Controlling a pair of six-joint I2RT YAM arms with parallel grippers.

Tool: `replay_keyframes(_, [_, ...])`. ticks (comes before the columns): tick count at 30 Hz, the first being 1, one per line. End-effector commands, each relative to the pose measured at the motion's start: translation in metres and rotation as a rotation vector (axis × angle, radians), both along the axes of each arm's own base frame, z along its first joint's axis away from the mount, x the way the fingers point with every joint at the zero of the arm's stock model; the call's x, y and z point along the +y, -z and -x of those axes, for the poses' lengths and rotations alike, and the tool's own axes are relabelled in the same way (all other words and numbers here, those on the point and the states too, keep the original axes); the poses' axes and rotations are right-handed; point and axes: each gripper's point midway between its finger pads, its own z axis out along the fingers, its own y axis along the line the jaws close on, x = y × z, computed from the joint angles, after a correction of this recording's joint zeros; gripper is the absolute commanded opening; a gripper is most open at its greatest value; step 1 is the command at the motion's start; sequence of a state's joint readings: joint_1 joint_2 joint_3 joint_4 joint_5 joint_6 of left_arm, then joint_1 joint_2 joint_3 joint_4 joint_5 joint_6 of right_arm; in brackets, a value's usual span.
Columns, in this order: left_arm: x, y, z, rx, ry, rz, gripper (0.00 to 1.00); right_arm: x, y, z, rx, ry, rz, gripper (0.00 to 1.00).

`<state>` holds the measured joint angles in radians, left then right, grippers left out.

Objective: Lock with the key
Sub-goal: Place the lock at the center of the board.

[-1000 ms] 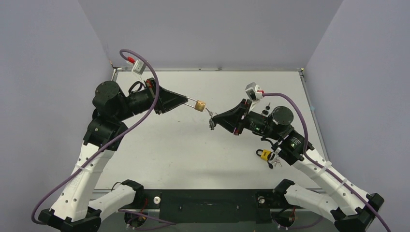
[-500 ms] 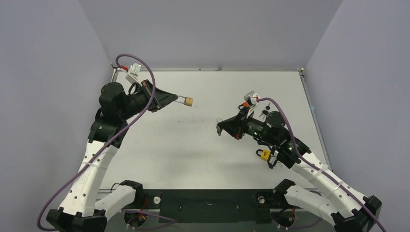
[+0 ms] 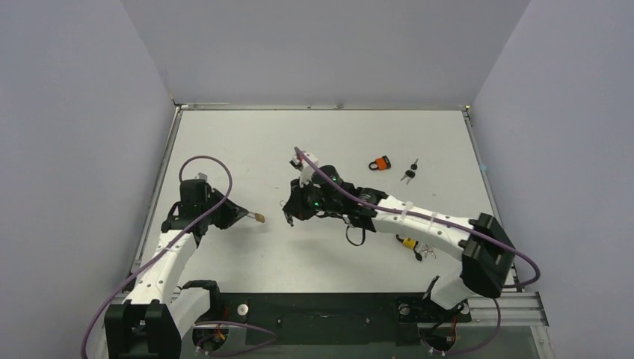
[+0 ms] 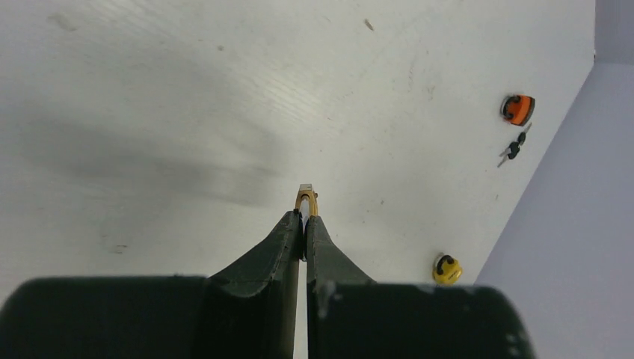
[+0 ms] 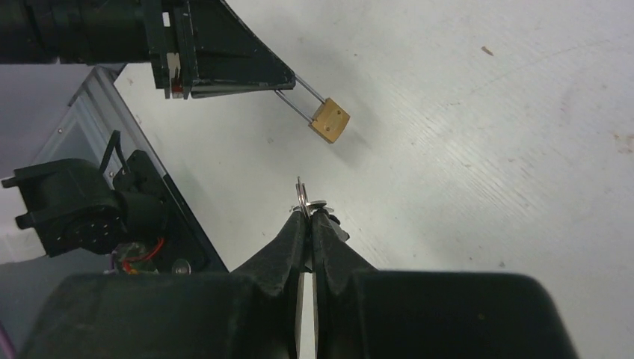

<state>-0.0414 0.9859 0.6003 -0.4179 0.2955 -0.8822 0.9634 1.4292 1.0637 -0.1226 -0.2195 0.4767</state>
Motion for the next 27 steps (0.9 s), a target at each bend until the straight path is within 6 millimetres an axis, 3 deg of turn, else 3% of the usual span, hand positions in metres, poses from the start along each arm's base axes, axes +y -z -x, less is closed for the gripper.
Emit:
replay_keyframes(1, [0.032, 0.002, -0.003, -0.042, -0.127, -0.032, 0.0, 0.052, 0.004, -0.011, -0.002, -0.001, 0.002, 0.0])
replay_keyframes(6, [0.067, 0.037, 0.018, 0.083, -0.257, -0.096, 0.0, 0.103, 0.038, -0.013, 0.045, -0.028, 0.058, 0.0])
replay_keyframes(9, [0.085, 0.055, 0.033, 0.166, -0.343, -0.144, 0.0, 0.117, 0.055, -0.018, 0.073, -0.014, 0.075, 0.0])
replay_keyframes(14, [0.099, 0.074, 0.049, 0.26, -0.445, -0.162, 0.0, 0.135, 0.084, -0.022, 0.122, 0.002, 0.1, 0.0])
replay_keyframes(16, [0.101, 0.076, 0.053, 0.275, -0.469, -0.168, 0.08, 0.141, 0.092, -0.021, 0.134, 0.005, 0.107, 0.0])
replay_keyframes(19, [0.107, 0.076, 0.055, 0.282, -0.496, -0.192, 0.28, 0.145, 0.103, -0.016, 0.154, 0.01, 0.117, 0.0])
replay_keyframes(27, [0.125, 0.042, 0.049, 0.213, -0.509, -0.294, 0.39, 0.155, 0.12, -0.012, 0.18, -0.015, 0.126, 0.0])
